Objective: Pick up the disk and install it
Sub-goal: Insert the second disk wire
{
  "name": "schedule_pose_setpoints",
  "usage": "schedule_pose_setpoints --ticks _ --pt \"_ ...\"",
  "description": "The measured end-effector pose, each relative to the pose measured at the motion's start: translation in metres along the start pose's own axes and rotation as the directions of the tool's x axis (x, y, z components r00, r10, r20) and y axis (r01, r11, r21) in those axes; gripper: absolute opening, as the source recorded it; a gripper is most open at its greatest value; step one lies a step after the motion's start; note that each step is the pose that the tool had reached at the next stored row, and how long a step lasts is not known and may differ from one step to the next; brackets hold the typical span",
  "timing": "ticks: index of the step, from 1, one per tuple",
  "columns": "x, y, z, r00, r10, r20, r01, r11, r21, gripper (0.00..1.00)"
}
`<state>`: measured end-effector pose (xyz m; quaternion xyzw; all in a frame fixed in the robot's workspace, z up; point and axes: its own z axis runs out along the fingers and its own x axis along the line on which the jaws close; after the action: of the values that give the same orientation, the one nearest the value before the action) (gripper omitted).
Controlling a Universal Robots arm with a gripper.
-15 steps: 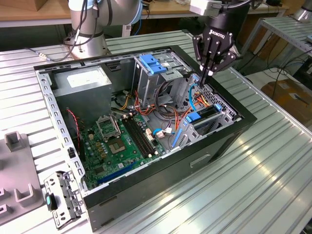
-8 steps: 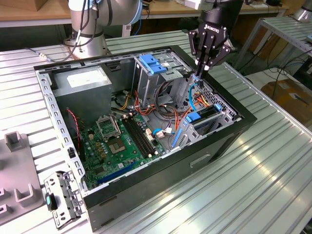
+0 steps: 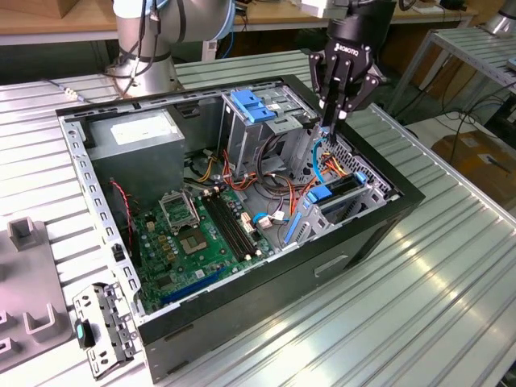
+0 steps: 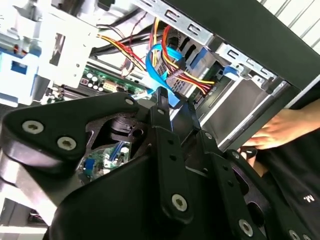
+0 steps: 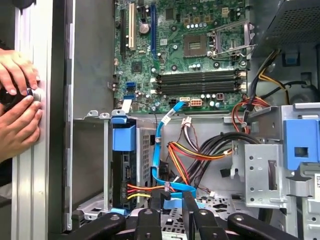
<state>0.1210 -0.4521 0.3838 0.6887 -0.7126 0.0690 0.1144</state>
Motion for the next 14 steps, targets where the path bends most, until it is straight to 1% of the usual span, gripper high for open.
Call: schedule_pose_setpoints --ticks 2,5,7,10,13,14 --pt "-0.0008 -0.0001 0.0016 0.9999 0.001 -0.0114 -0.001 1.0000 0.0003 0.31" --pt "-0.0029 -0.0002 0.0042 0.9996 0.002 -0.0264 -0.002 1.0000 0.0007 0.31" --pt "-0.0059 -0.0003 0.0058 0.9993 0.003 -0.0367 -0.003 1.0000 0.0010 0.31" --pt "-0.0106 -0.0004 0.0079 0.9987 0.004 -0.0505 -0.004 1.0000 0.0013 0.31" --pt "-0.0142 -0.0005 0.0098 0.9976 0.005 -0.0690 -0.005 1.0000 0.0019 0.31" --pt "-0.0149 -0.0006 0.0103 0.9970 0.005 -0.0767 -0.005 1.0000 0.0022 0.31"
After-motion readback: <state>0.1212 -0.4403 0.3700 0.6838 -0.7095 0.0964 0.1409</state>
